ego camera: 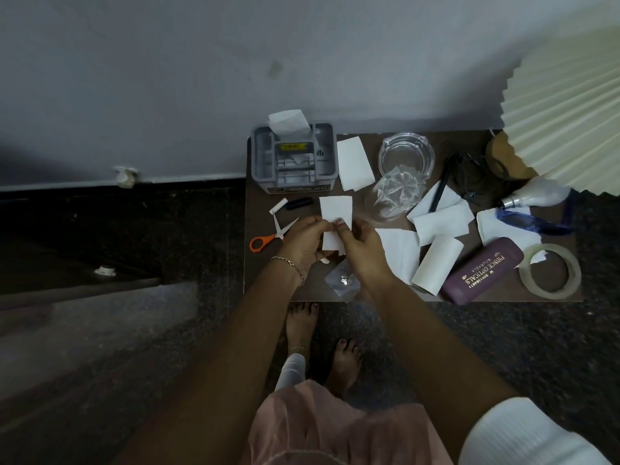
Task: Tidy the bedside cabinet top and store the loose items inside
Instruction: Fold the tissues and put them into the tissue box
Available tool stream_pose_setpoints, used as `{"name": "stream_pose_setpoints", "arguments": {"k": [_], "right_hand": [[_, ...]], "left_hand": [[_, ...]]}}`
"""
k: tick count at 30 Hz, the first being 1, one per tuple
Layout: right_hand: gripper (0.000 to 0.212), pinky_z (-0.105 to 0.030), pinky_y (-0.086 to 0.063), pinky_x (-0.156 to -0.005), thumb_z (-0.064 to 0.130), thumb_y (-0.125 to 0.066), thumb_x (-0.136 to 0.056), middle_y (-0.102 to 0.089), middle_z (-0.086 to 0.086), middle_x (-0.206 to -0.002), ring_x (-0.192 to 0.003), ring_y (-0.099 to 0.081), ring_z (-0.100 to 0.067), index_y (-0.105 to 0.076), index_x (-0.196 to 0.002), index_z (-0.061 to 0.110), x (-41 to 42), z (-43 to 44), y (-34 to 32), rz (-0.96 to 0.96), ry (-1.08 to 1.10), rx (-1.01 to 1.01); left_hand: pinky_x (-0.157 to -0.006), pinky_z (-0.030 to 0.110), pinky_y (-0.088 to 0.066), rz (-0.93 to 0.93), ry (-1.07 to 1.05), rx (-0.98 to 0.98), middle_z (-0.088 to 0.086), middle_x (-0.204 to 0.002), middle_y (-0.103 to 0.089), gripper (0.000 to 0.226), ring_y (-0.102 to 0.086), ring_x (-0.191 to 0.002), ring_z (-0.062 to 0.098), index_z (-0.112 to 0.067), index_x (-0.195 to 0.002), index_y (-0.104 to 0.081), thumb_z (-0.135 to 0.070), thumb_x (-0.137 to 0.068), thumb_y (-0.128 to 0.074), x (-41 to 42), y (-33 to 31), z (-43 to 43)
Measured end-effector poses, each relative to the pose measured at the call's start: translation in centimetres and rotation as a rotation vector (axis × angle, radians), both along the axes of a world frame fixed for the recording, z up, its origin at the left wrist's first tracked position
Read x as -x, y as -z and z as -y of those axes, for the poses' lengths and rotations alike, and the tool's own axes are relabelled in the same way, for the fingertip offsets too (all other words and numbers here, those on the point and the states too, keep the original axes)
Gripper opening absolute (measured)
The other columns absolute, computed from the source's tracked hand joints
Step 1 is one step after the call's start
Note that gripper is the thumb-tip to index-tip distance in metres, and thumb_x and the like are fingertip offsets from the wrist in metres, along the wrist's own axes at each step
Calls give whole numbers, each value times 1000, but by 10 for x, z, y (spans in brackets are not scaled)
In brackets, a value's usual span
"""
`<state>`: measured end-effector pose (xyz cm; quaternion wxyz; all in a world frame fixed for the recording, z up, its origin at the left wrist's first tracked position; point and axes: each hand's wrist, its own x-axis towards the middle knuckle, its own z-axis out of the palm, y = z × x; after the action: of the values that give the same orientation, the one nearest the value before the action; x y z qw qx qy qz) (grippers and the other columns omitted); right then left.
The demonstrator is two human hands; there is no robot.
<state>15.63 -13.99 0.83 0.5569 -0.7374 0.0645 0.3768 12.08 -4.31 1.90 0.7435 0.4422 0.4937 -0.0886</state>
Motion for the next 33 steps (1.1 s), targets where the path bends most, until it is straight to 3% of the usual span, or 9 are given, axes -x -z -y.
{"name": "stream_pose_setpoints", "arguments": {"k": [6,10,16,20,23,24,28,30,33], "right_hand": [[18,-49,-56,-87,18,-59,-94,-71,-12,-102,-95,-69,-28,-65,-106,6,-5,4,-9,-56,159,21],[16,-46,-56,-86,12,-59,-94,-70,-13,-107,-98,-68,-28,-63,-108,7,-8,2,-27,-98,177,-37],[18,-34,-58,-78,0,-58,-91,-68,-13,-103,-89,-67,-22,-60,-109,4,-14,-18,-57,-75,133,-124],[20,-16,-55,-66,-2,-58,-90,-68,-5,-96,-81,-66,-10,-61,-109,4,-28,-43,-74,46,34,-112],[19,-32,-56,-84,2,-59,-89,-70,-8,-102,-91,-67,-18,-65,-107,6,-46,-62,-74,223,-91,-12],[18,-39,-55,-87,4,-61,-88,-71,-9,-100,-92,-67,-21,-67,-104,7,-52,-68,-73,296,-133,37],[17,-42,-54,-84,8,-64,-84,-72,-7,-93,-86,-66,-24,-71,-99,8,-78,-89,-70,489,-238,172],[17,-32,-53,-81,8,-64,-85,-73,-6,-95,-83,-64,-17,-72,-100,9,-91,-96,-70,528,-290,202],[15,-15,-40,-69,6,-64,-85,-73,-6,-95,-78,-58,-10,-72,-97,8,-103,-105,-67,605,-362,256]], "left_hand": [[-54,20,-51,-7,25,-51,3,-83,-66,6,-63,-72,14,-16,-87,-61,-11,-89,-58,4,-14,-3],[-58,19,-45,-31,18,-171,-2,-76,-63,15,-56,-64,6,-15,-97,-65,-19,-83,-69,12,-22,-8],[-41,9,-37,67,57,-225,-1,-69,-59,17,-53,-44,-5,-4,-102,-65,-8,-86,-66,11,-48,-25],[-51,15,-47,112,9,-291,6,-77,-66,9,-62,-56,1,-4,-91,-65,1,-83,-65,-3,-63,-57],[-70,25,-55,147,35,-375,16,-90,-68,11,-66,-77,18,1,-93,-66,3,-82,-66,-16,-67,-84],[-70,22,-56,158,50,-412,16,-91,-68,16,-65,-79,20,5,-97,-65,3,-82,-66,-21,-69,-92],[-48,7,-44,178,111,-501,1,-74,-59,19,-58,-53,-3,5,-102,-61,1,-84,-65,-39,-76,-119],[-43,9,-42,170,166,-532,-1,-70,-57,15,-53,-42,-5,-3,-99,-60,-2,-85,-65,-48,-76,-130],[-46,15,-46,149,218,-555,-1,-73,-61,13,-56,-43,-3,-8,-99,-60,-6,-86,-64,-58,-72,-143]]}}
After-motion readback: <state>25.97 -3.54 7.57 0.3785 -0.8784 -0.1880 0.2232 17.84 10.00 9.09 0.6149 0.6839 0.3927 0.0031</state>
